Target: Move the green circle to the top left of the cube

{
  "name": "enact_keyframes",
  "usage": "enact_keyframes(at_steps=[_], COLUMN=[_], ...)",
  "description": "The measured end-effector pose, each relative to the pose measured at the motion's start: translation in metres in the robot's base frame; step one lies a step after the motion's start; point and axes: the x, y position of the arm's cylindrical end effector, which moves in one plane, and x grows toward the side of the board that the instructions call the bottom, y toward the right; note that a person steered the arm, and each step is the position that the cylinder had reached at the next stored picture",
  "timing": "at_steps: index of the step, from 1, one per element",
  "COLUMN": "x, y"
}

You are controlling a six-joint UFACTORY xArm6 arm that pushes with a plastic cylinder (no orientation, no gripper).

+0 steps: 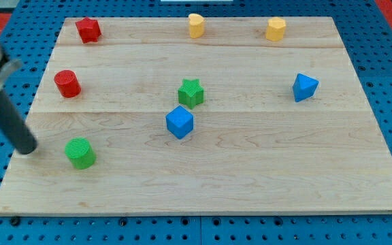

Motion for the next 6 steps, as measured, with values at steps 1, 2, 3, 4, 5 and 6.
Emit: enact_keyframes(at_steps=[1,2,3,4,5,6], x=[0.025,-0.014,-0.029,-0.032,-0.041,-0.083], y=[0.051,0.117,0.166,0.188,0.16,0.163])
